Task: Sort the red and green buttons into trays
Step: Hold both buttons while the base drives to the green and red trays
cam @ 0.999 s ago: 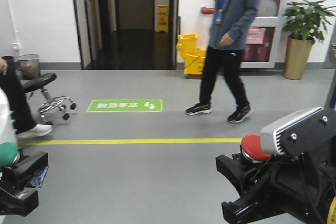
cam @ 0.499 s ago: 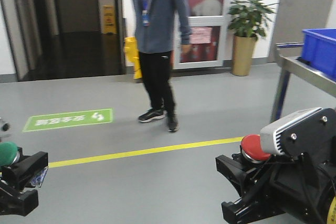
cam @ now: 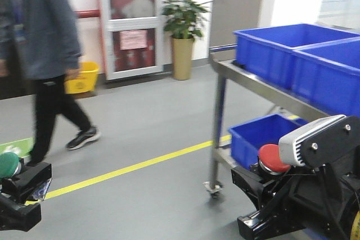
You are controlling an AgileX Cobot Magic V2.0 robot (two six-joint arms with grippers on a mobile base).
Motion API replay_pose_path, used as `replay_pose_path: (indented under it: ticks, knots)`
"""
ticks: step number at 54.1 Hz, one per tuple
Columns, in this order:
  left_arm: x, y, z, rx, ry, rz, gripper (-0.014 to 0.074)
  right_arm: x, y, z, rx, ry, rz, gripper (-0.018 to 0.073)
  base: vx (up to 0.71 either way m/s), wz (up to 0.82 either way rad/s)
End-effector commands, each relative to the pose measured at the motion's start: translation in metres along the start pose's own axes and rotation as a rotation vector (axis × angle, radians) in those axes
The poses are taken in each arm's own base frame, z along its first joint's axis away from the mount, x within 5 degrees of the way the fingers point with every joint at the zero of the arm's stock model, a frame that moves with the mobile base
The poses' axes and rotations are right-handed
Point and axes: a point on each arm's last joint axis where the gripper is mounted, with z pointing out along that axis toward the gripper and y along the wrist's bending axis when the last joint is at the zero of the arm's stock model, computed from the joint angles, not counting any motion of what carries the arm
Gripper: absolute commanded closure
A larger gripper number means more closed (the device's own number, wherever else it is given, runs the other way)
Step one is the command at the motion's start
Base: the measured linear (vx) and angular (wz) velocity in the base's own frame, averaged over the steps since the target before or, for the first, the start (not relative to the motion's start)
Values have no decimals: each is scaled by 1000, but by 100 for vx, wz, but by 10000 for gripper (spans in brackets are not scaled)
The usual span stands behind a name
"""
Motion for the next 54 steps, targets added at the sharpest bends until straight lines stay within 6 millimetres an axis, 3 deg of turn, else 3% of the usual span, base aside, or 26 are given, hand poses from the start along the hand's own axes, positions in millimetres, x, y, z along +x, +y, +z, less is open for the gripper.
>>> replay_pose_path:
  ticks: [1,54]
  knots:
    - [-19,0,-5,-3,-128,-17,602,-18,2,-7,-32,-97,-5,568,23,-64]
    - [-19,0,-5,-3,-128,-17,602,-18,2,-7,-32,-97,-5,568,19,-69]
